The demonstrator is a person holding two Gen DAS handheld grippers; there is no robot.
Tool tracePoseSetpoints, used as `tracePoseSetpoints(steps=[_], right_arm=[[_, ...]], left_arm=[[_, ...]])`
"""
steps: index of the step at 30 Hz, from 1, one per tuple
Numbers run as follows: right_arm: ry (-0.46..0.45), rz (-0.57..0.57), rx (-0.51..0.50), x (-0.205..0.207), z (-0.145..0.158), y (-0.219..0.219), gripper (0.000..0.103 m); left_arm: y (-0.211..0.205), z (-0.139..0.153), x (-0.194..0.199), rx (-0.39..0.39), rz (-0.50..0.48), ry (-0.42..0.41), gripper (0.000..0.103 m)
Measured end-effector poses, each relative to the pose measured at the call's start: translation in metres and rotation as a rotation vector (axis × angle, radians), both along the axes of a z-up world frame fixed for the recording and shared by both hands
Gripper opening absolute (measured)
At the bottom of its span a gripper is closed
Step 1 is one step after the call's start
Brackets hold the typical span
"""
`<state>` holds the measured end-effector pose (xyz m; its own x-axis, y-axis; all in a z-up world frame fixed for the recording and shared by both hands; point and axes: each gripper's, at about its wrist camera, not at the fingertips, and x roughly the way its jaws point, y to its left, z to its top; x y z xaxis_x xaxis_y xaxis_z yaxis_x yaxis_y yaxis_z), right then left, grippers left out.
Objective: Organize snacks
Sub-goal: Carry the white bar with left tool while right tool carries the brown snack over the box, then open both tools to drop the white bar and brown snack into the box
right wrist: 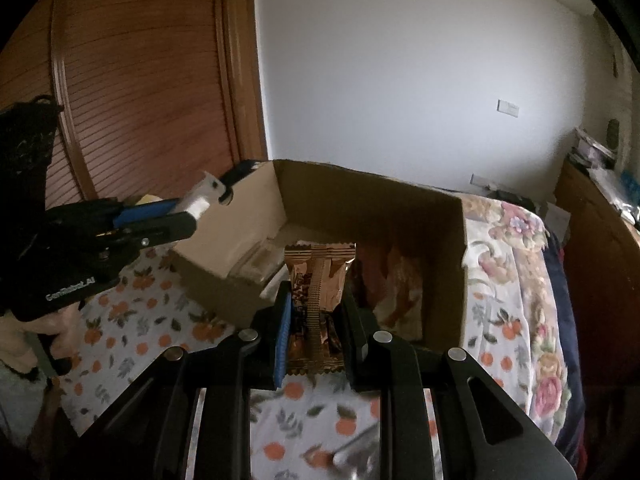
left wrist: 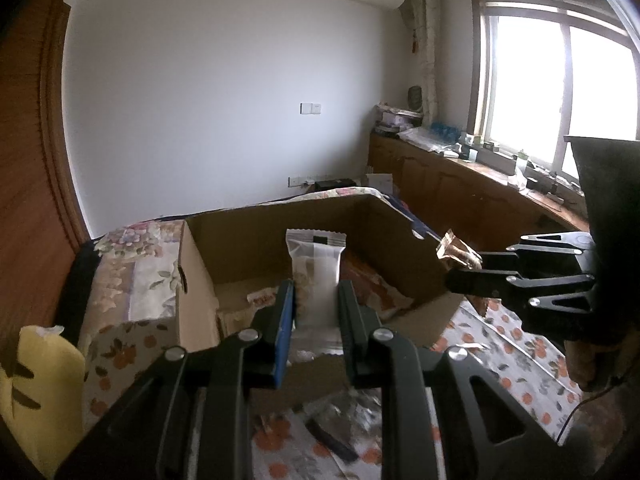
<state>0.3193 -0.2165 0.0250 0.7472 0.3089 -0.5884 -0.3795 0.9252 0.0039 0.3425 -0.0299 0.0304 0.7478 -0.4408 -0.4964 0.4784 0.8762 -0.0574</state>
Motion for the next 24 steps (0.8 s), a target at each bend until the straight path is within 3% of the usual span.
tracePoseSetpoints(steps=[13,24], right_arm=[[0.003,-0.011,0.032,0.085,-0.003,0.013,0.020],[0.097,-0.029,-0.020,0.106,-0.046,0.021,0.020]], left_arm=[[-0.003,-0.015,0.077,0.043,-0.001,0.038,0.019],[-0.011,-0.051,0.101,0.081,-0.015,0.134,0.019]])
